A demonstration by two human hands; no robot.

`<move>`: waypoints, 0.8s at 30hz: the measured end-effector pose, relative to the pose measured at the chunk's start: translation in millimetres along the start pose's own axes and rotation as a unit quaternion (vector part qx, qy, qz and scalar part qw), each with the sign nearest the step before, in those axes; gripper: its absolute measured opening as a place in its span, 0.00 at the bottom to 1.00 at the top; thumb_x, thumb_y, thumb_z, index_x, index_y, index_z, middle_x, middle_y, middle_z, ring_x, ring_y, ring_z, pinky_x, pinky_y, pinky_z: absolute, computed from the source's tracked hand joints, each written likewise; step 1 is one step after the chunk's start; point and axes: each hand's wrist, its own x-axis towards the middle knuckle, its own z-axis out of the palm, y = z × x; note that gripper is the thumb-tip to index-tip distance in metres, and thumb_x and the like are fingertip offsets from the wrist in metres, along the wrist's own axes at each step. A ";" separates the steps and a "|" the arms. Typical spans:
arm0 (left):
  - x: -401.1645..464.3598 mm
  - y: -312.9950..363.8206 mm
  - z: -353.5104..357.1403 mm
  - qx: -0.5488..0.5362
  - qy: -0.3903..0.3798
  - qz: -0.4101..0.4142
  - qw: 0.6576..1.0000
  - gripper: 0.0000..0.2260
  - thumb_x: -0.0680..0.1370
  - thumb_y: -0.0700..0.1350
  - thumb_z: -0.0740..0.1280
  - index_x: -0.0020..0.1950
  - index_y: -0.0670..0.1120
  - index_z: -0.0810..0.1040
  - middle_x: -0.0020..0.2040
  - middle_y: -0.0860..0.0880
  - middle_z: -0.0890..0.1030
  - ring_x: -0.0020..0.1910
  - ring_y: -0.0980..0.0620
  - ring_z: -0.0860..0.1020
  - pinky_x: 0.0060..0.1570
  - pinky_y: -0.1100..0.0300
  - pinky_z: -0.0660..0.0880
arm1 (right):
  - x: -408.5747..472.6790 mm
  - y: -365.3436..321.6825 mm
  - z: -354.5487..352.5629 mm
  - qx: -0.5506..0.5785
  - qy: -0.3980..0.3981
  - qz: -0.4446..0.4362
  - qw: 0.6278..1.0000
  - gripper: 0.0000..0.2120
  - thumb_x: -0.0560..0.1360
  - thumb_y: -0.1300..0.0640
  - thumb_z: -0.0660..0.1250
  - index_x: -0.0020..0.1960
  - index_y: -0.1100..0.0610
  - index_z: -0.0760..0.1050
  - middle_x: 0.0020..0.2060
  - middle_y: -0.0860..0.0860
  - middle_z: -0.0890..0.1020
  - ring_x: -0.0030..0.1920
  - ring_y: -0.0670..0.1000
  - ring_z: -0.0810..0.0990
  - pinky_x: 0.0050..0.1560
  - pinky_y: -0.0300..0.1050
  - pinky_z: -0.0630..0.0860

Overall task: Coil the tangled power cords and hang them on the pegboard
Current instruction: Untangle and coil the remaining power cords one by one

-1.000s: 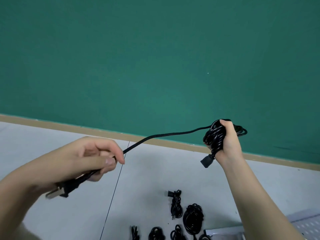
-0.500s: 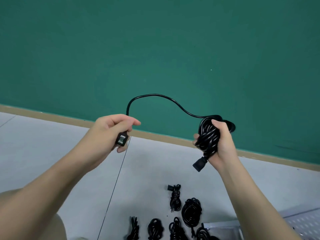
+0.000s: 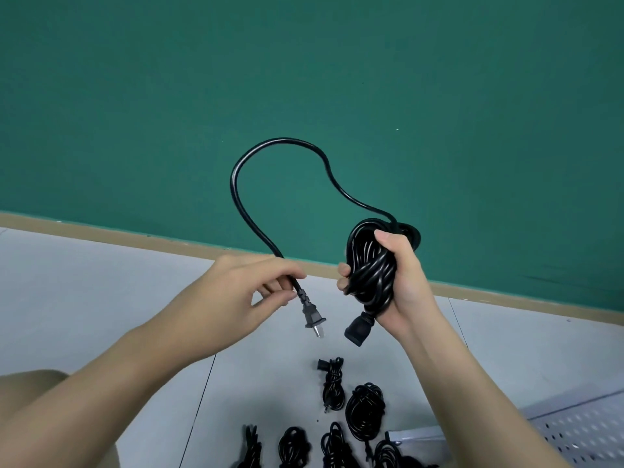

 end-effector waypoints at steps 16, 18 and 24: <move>16.8 18.5 23.0 -0.121 0.127 -0.099 0.980 0.08 0.85 0.49 0.55 0.56 0.62 0.70 0.56 0.57 0.78 0.57 0.56 0.79 0.57 0.61 0.73 | -30.9 12.9 7.9 -0.018 -0.192 0.067 0.979 0.30 0.56 0.47 0.83 0.50 0.62 0.77 0.42 0.58 0.76 0.36 0.56 0.77 0.36 0.49 0.77; 22.6 18.2 26.4 -0.179 0.112 -0.124 0.970 0.10 0.86 0.49 0.56 0.57 0.65 0.71 0.58 0.58 0.80 0.62 0.55 0.79 0.61 0.58 0.74 | -34.9 17.6 10.3 -0.012 -0.240 0.080 0.967 0.27 0.59 0.47 0.81 0.49 0.61 0.77 0.41 0.58 0.75 0.37 0.55 0.76 0.37 0.48 0.77; 26.0 16.0 28.0 -0.230 0.083 -0.164 0.956 0.11 0.87 0.48 0.56 0.55 0.55 0.78 0.58 0.57 0.82 0.63 0.57 0.79 0.63 0.56 0.76 | -43.5 5.6 8.9 0.003 -0.347 0.095 0.933 0.23 0.67 0.47 0.77 0.54 0.59 0.77 0.42 0.52 0.77 0.39 0.52 0.76 0.39 0.44 0.76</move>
